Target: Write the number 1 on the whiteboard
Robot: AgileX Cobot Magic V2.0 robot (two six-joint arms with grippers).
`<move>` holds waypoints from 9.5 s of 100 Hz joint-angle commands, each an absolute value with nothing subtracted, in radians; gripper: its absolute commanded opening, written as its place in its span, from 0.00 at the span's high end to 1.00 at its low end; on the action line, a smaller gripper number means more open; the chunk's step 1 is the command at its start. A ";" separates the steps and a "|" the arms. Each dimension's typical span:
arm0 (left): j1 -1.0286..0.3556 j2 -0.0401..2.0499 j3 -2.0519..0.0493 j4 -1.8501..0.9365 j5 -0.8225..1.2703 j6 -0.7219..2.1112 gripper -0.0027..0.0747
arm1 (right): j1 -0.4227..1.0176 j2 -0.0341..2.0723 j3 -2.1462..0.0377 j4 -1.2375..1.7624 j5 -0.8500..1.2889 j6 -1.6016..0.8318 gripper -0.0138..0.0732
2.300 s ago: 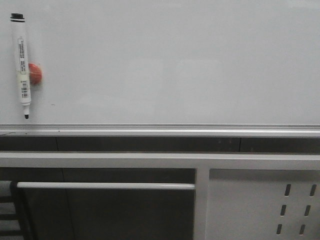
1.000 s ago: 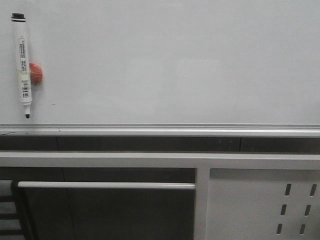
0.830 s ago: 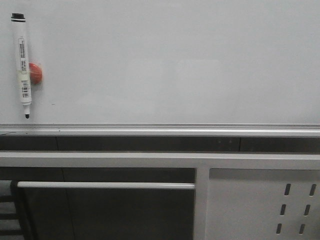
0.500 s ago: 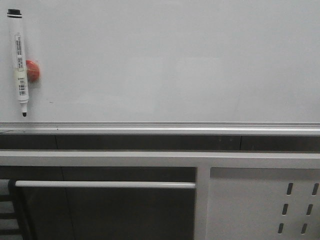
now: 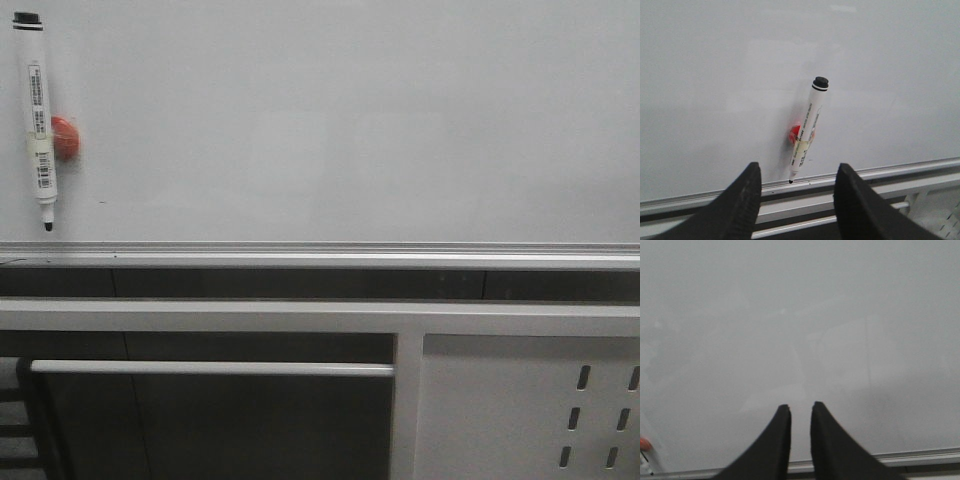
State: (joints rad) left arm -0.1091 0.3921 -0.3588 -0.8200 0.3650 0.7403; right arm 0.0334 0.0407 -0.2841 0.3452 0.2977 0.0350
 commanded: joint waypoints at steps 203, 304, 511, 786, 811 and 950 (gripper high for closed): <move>-0.615 1.431 -0.453 -0.653 -0.773 0.273 0.53 | 0.030 0.159 -0.424 0.333 0.434 -0.187 0.48; -0.758 1.089 -0.485 0.142 -0.294 0.286 0.99 | 0.026 0.352 -0.587 1.097 0.828 -0.946 0.48; -0.917 0.992 -0.699 0.182 0.207 0.286 0.99 | 0.839 1.085 -0.830 1.206 0.143 -1.158 0.38; -0.430 0.110 -0.307 -0.079 0.142 0.198 0.99 | 0.840 0.902 -0.471 0.342 -0.525 -1.158 0.90; -0.430 0.110 -0.302 -0.076 0.136 0.198 0.99 | 0.840 1.019 -0.471 0.324 -0.663 -1.158 0.90; -0.430 0.110 -0.302 -0.076 0.138 0.198 0.99 | 0.840 1.282 -0.471 0.437 -1.028 -1.242 0.90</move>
